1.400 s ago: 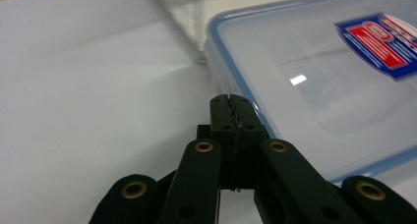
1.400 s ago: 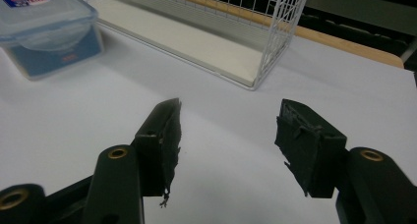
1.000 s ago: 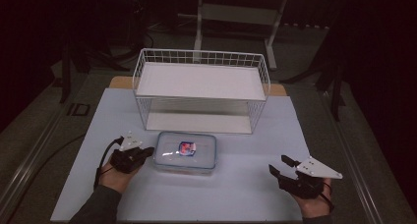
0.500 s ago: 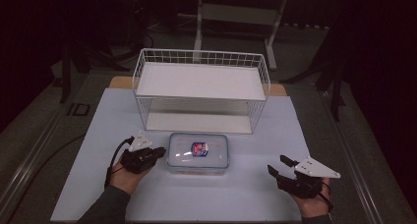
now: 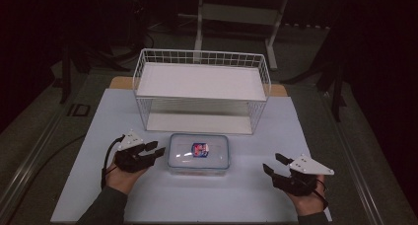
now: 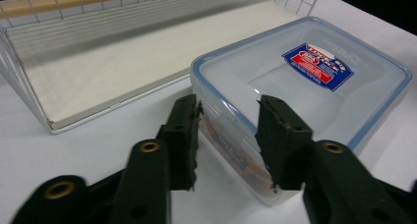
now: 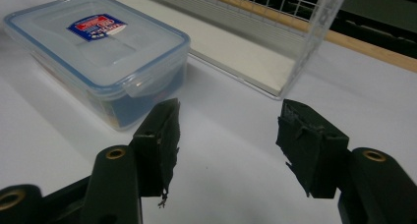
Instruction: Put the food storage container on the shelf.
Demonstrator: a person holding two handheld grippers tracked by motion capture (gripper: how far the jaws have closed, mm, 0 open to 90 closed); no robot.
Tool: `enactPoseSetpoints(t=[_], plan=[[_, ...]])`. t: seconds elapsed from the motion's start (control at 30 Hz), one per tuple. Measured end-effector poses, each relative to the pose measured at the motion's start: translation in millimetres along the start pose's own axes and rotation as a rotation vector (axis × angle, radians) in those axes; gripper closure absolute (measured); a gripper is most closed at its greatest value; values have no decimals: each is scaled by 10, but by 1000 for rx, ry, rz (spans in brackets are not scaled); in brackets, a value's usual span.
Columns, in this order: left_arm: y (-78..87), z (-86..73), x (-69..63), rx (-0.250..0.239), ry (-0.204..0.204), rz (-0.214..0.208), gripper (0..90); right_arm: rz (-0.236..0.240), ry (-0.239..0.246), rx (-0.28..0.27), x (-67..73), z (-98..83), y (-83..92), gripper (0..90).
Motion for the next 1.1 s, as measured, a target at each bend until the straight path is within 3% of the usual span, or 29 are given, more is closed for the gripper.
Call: enactPoseSetpoints(t=[0.23, 0.4, 0.63, 0.7, 0.9, 1.1], plan=[[-28, 42, -35, -4, 52, 7, 471, 30, -15, -3, 39, 108, -117, 405], [-113, 25, -81, 20, 54, 7, 426, 66, -50, 11, 45, 192, -330, 403], [-190, 17, -125, 49, 89, -24, 379, 163, -108, 38, 146, 290, -694, 369], [-215, 12, -145, 60, 93, -31, 362, 186, -134, 45, 155, 291, -793, 366], [-294, -13, -192, 92, 95, -51, 337, 286, -288, 59, 150, 248, -1044, 325], [-359, -23, -226, 111, 126, -74, 310, 346, -347, 68, 208, 221, -1190, 258]])
Point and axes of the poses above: each handheld gripper's, and its own axes: y roughly backward along the jaws, z roughly out of its top, x roughly to its left, the point moved 7 cm from there along -y, roughly forward along the jaws, and after that the axes turned 11 degrees about z, right-handed, at the moved point
